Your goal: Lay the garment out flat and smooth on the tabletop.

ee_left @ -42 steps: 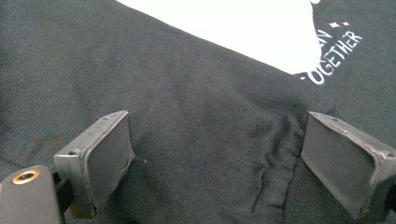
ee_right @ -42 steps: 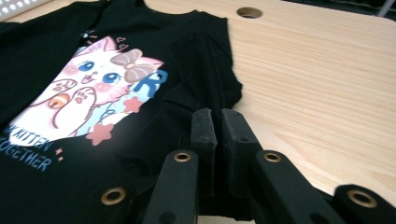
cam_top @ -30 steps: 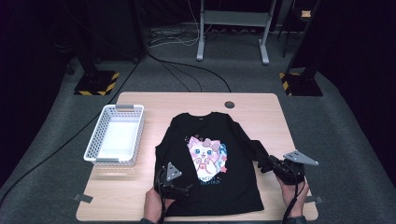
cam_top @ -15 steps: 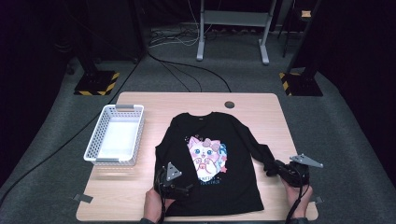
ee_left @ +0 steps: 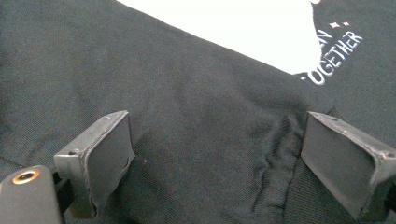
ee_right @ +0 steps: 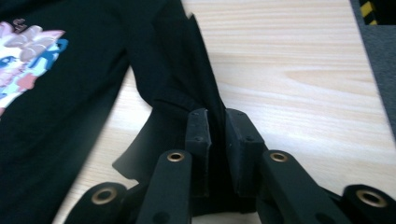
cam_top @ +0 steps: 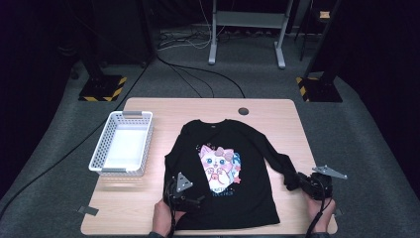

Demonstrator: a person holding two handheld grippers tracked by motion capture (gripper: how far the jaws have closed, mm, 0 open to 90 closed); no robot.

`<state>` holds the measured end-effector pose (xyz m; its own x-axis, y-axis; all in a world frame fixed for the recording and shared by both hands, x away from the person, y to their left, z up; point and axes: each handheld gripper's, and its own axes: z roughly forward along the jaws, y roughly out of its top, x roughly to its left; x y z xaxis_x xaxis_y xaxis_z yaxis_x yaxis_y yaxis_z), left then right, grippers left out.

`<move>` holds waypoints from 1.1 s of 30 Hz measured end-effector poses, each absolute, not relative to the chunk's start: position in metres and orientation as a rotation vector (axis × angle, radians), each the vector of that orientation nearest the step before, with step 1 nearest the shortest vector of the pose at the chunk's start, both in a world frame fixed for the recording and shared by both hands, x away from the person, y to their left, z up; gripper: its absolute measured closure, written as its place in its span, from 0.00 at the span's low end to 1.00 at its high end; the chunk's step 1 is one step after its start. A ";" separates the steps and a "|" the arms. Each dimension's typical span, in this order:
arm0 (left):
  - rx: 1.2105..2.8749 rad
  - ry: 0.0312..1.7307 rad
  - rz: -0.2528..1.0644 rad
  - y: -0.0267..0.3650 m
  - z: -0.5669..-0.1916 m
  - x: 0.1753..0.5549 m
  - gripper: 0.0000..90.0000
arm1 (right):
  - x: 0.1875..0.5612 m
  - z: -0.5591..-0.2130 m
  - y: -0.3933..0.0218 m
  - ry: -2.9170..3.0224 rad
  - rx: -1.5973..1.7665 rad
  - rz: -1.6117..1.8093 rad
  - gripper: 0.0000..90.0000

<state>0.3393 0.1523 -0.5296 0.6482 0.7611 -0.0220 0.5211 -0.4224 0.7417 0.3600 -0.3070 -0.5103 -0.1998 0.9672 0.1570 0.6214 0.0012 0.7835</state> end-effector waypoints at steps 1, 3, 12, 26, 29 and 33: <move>2.121 0.993 0.412 0.152 -0.530 0.339 0.10 | 0.359 -0.510 -0.308 1.849 1.634 1.058 0.85; 2.121 0.993 0.413 0.152 -0.530 0.339 0.10 | 0.357 -0.509 -0.311 1.839 1.644 1.036 0.81; 2.121 0.994 0.414 0.152 -0.530 0.339 0.10 | 0.345 -0.491 -0.308 1.880 1.537 0.963 0.50; 2.119 0.997 0.414 0.152 -0.530 0.339 0.10 | 0.362 -0.510 -0.259 2.155 1.416 0.800 0.52; 2.119 0.997 0.414 0.152 -0.530 0.339 0.10 | 0.362 -0.513 -0.262 2.125 1.439 0.811 0.64; 2.119 0.997 0.414 0.152 -0.530 0.339 0.10 | 0.360 -0.515 -0.268 2.076 1.450 0.816 0.86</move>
